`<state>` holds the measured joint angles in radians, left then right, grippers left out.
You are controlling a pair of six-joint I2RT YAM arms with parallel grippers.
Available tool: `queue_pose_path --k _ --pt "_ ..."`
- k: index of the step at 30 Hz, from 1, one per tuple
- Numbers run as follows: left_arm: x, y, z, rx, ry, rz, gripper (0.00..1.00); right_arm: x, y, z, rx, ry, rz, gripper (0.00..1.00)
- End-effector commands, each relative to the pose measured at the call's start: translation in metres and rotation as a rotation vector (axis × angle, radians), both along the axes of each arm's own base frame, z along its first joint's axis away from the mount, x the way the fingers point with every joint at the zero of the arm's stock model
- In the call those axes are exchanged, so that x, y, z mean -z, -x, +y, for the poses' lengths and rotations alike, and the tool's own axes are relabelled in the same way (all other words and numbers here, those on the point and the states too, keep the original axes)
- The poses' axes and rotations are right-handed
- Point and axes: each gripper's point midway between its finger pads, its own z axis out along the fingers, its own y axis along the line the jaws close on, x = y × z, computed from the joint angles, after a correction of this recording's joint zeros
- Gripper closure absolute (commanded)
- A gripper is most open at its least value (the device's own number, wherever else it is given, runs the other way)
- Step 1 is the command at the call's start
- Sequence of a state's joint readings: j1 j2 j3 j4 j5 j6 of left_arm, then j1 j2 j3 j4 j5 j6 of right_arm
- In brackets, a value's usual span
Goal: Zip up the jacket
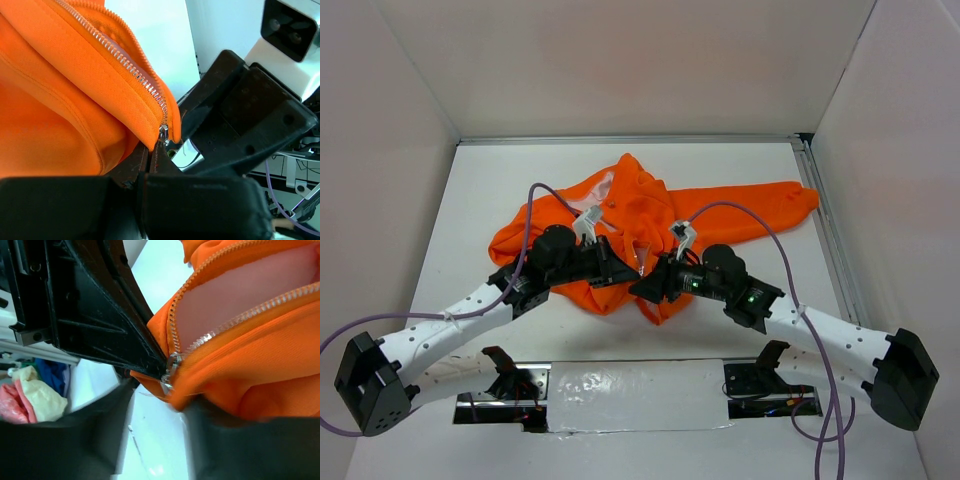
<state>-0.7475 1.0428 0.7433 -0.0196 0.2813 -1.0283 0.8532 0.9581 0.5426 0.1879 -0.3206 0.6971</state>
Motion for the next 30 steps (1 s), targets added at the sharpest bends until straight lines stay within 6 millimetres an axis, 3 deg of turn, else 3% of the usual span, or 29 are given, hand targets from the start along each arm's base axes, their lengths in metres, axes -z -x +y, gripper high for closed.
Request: queue_pose_path --k 1,4,10,13,14,15,16,22,26,30 --pt "-0.023 0.001 -0.004 0.016 0.074 -0.049 1.00 -0.023 -0.002 0.005 0.006 -0.081 -0.059 0.55" --pt "-0.021 0.001 -0.003 0.011 0.066 -0.046 1.00 -0.024 -0.004 0.000 0.038 -0.085 -0.060 0.71" --pt "-0.014 -0.003 0.000 -0.017 0.043 -0.036 1.00 -0.019 -0.003 -0.004 0.065 -0.042 -0.006 0.84" --pt "-0.012 -0.004 0.002 -0.029 0.029 -0.037 1.00 -0.014 -0.004 -0.008 0.108 -0.009 0.026 0.85" --pt "-0.011 -0.004 0.003 -0.030 0.027 -0.038 1.00 -0.012 -0.001 -0.008 0.100 -0.004 0.030 0.89" --pt "-0.011 -0.004 0.003 -0.028 0.028 -0.040 1.00 -0.012 -0.001 -0.009 0.118 0.000 0.033 0.99" --pt "-0.010 -0.004 0.003 -0.027 0.025 -0.048 1.00 -0.014 -0.002 -0.009 0.131 0.001 0.035 1.00" --pt "-0.005 -0.008 0.004 -0.024 -0.011 -0.076 1.00 -0.011 -0.005 -0.013 0.193 0.104 0.060 0.96" --pt "0.010 -0.007 0.008 -0.032 -0.062 -0.051 1.00 -0.003 -0.004 -0.017 0.210 0.176 0.092 0.80" --pt "0.013 -0.005 0.008 -0.018 -0.063 -0.058 1.00 0.000 -0.004 -0.015 0.204 0.188 0.093 0.80"
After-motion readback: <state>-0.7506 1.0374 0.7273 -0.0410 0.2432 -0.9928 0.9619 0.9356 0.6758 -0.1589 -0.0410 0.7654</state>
